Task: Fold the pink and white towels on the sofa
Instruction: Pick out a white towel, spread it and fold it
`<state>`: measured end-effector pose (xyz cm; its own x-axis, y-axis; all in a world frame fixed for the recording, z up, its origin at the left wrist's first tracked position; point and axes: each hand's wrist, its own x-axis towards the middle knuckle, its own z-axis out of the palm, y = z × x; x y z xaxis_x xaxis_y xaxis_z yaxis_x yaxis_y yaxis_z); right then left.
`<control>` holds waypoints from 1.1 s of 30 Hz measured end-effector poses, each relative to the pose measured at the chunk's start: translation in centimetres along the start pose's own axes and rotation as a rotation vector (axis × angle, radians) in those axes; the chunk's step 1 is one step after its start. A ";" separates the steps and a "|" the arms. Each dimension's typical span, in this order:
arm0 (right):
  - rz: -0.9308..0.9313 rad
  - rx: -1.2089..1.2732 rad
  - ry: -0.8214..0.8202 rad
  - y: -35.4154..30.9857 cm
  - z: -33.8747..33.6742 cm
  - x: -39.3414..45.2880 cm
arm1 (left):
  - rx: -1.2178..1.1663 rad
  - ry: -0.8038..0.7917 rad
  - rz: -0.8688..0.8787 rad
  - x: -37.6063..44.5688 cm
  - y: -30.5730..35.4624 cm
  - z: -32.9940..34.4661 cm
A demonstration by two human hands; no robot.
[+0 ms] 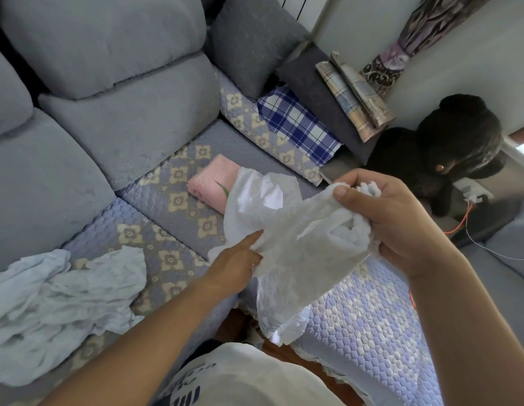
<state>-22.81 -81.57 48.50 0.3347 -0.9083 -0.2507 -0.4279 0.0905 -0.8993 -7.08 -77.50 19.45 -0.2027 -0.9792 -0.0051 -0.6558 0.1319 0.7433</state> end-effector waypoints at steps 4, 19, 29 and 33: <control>0.013 -0.007 0.073 -0.1 -0.3 0.2 | -0.038 -0.038 0.025 -1.4 -0.4 0.8; 0.014 0.016 0.137 -1.2 1.2 0.7 | -0.034 0.106 -0.054 -2.1 1.3 1.2; 0.017 0.001 0.158 -1.1 1.1 0.6 | -0.250 0.119 -0.062 -0.9 1.5 2.8; 0.015 0.011 0.175 -1.1 0.7 0.4 | -0.297 0.193 -0.106 -0.6 2.3 3.2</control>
<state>-21.66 -81.76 49.12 0.1766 -0.9641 -0.1985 -0.4220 0.1080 -0.9001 -10.76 -76.10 19.05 0.0146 -0.9998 0.0133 -0.4207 0.0059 0.9072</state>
